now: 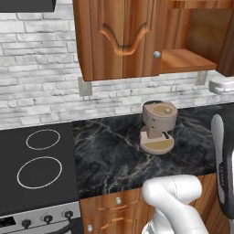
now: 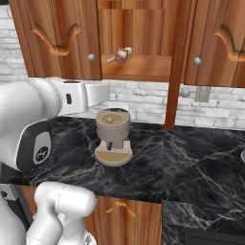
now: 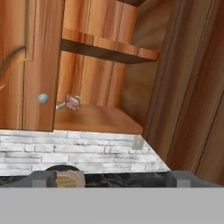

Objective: Pick up the bar soap and dish brush from the sink, and place them back in the cabinet, and close the cabinet doors.

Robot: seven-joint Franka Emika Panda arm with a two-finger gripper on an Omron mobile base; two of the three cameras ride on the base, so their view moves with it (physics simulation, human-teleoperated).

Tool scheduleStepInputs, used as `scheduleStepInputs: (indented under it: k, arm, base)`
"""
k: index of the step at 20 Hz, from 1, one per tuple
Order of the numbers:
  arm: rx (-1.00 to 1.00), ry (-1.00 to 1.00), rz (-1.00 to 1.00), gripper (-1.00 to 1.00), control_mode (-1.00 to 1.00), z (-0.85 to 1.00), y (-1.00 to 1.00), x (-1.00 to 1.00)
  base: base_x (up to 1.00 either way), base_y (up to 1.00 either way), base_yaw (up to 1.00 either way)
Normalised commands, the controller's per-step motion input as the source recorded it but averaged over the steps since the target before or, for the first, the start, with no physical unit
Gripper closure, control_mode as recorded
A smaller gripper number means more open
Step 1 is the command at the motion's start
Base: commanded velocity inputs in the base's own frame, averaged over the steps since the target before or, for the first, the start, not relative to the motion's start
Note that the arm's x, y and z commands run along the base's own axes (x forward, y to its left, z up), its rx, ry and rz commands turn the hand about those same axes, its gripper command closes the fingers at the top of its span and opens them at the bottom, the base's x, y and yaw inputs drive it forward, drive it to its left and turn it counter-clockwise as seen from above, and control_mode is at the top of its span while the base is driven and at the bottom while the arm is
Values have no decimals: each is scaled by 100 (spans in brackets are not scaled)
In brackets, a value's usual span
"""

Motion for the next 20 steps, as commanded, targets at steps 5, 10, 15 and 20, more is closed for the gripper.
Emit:
scheduleStepInputs:
  k: [5,10,15,20]
  arm:
    - [17,-9,7,-100,-100,0,-20,-22]
    - [18,-8,6,-100,-100,0,-18,-25]
    - [19,-8,3,-100,-100,0,-14,-27]
    - [24,-3,0,-100,-100,3,-13,-24]
  base:
    - [0,0,0]
    - [0,0,0]
    - [0,0,0]
    - [0,0,0]
